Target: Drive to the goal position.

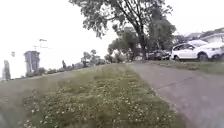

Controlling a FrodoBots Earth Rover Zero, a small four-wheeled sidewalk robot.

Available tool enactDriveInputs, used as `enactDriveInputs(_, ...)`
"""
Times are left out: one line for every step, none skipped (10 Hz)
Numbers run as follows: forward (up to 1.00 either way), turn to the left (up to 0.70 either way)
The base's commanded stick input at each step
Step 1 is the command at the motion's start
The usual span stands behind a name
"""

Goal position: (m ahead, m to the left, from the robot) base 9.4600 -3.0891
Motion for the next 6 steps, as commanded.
enactDriveInputs(0.7,-0.19)
enactDriveInputs(0.7,0.0)
enactDriveInputs(0.7,0.0)
enactDriveInputs(0.7,0.0)
enactDriveInputs(0.7,0.0)
enactDriveInputs(0.7,0.0)
